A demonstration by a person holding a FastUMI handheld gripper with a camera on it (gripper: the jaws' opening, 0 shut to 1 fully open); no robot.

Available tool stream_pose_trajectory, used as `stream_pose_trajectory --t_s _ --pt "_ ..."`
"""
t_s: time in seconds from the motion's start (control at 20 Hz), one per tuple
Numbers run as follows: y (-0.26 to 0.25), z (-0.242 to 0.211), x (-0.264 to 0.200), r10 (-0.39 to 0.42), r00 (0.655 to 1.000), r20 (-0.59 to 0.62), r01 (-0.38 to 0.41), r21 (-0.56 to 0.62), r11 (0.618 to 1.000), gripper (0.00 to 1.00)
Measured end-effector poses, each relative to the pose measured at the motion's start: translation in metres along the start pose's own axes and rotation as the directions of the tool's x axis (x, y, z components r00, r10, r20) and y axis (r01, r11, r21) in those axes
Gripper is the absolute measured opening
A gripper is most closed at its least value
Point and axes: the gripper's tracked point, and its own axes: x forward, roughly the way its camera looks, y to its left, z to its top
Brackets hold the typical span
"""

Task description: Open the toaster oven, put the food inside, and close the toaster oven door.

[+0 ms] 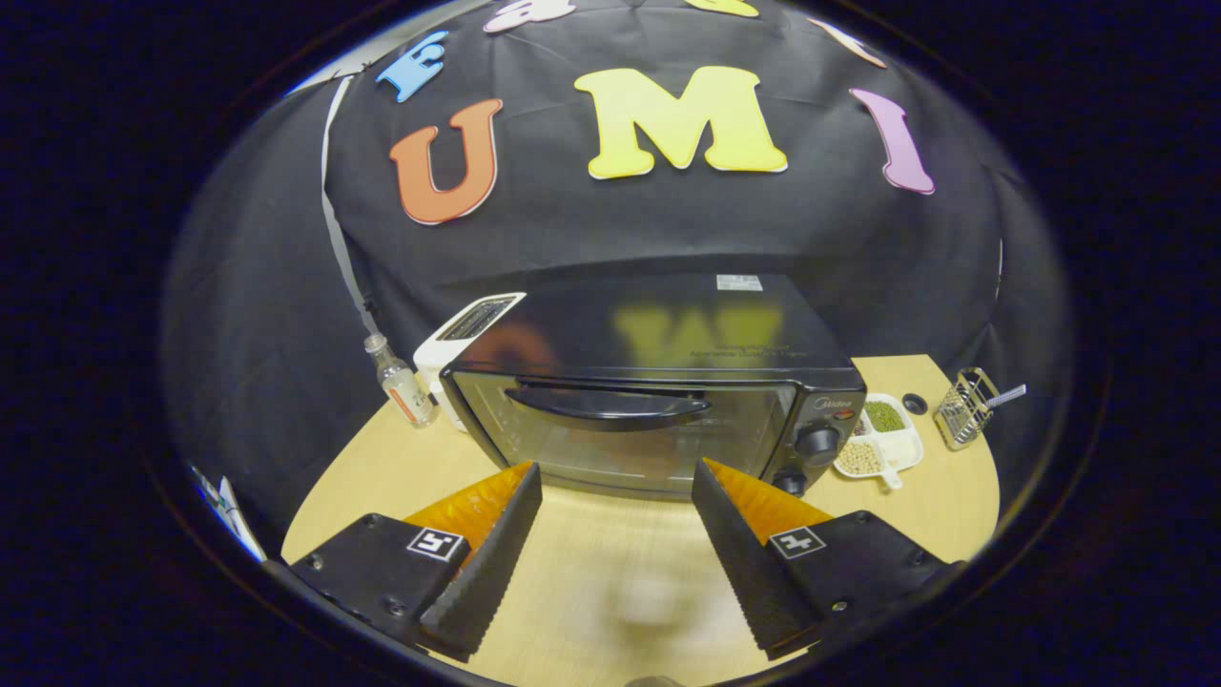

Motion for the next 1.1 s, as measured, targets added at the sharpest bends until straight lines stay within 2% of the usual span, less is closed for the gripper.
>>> stream_pose_trajectory --t_s 0.2,0.4,0.65,0.9,1.1 --pt "-0.021 0.009 -0.031 -0.033 0.999 0.039 0.034 -0.018 0.999 1.00" --pt "-0.029 0.048 -0.113 -0.060 0.984 0.171 0.063 -0.012 0.998 1.00" --pt "-0.042 0.105 -0.252 -0.135 0.919 0.371 0.139 0.015 0.990 1.00" --pt "-0.066 0.113 -0.360 -0.236 0.853 0.465 0.241 0.050 0.969 1.00" --pt "-0.070 0.108 -0.416 -0.252 0.818 0.518 0.269 0.044 0.962 1.00"
